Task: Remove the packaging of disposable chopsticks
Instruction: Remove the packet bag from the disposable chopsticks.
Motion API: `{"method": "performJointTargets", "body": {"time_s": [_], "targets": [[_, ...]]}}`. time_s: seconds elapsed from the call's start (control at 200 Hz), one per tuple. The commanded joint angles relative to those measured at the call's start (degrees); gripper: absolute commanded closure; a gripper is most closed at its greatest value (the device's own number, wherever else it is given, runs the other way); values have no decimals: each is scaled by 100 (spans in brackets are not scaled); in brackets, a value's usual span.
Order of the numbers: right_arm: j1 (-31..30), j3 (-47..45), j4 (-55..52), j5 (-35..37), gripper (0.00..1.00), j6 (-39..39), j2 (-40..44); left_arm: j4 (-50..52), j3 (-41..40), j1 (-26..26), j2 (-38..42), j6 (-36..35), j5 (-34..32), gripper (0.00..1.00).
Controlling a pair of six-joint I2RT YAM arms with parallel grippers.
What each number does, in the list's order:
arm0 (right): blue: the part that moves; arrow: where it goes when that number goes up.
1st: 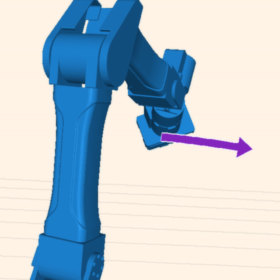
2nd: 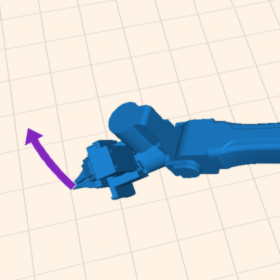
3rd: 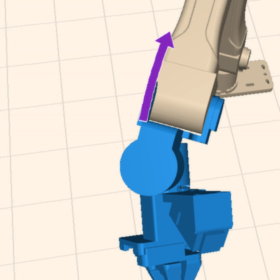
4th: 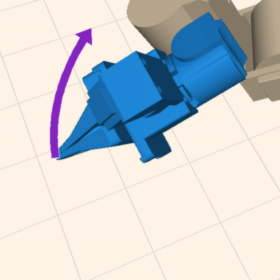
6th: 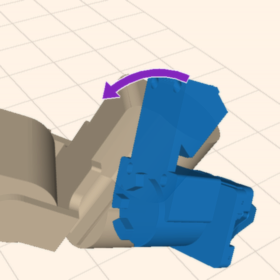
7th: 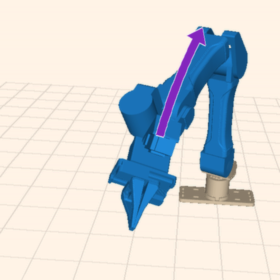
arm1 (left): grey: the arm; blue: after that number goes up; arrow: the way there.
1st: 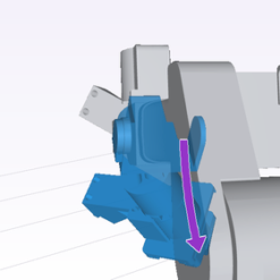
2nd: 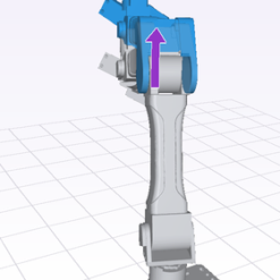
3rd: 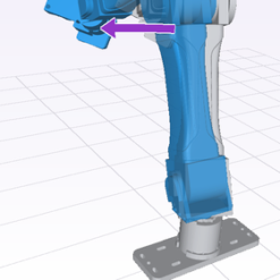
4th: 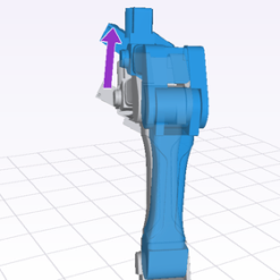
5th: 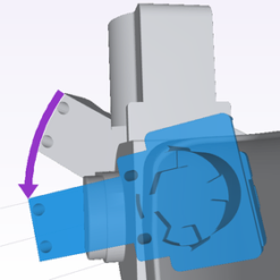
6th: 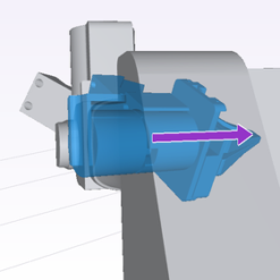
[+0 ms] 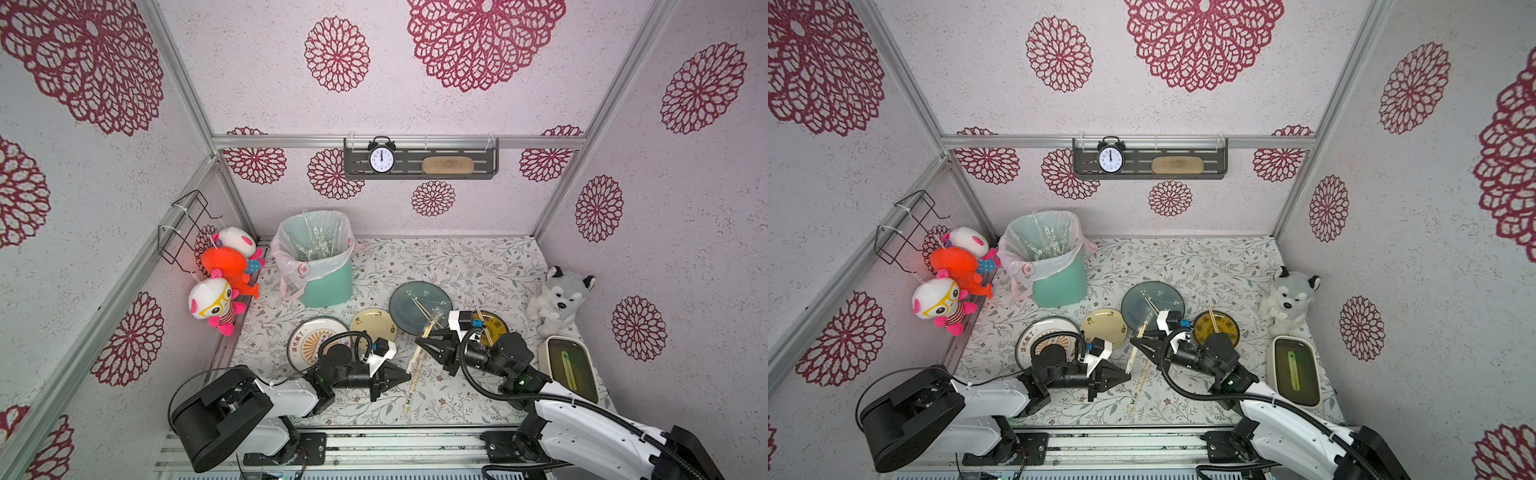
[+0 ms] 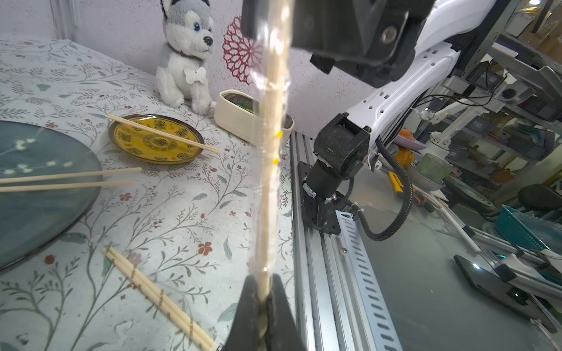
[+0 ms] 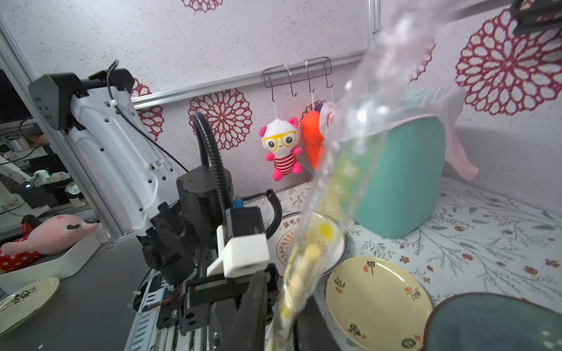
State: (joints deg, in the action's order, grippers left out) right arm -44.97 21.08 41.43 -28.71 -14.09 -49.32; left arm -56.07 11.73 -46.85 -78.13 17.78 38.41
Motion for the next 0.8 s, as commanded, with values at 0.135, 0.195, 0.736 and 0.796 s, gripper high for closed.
{"method": "performJointTargets", "body": {"time_s": [0.135,0.195,0.736,0.796], "targets": [[-12,318,5,-73,95,235,74,97,-65,-35,38,57,-113,100],[-10,281,67,-100,99,236,51,138,-65,-34,68,42,-115,100],[-3,827,-683,314,92,523,417,34,-188,-34,90,6,-106,100],[-3,802,-596,347,91,479,402,48,-190,-35,121,-4,-61,100]]}}
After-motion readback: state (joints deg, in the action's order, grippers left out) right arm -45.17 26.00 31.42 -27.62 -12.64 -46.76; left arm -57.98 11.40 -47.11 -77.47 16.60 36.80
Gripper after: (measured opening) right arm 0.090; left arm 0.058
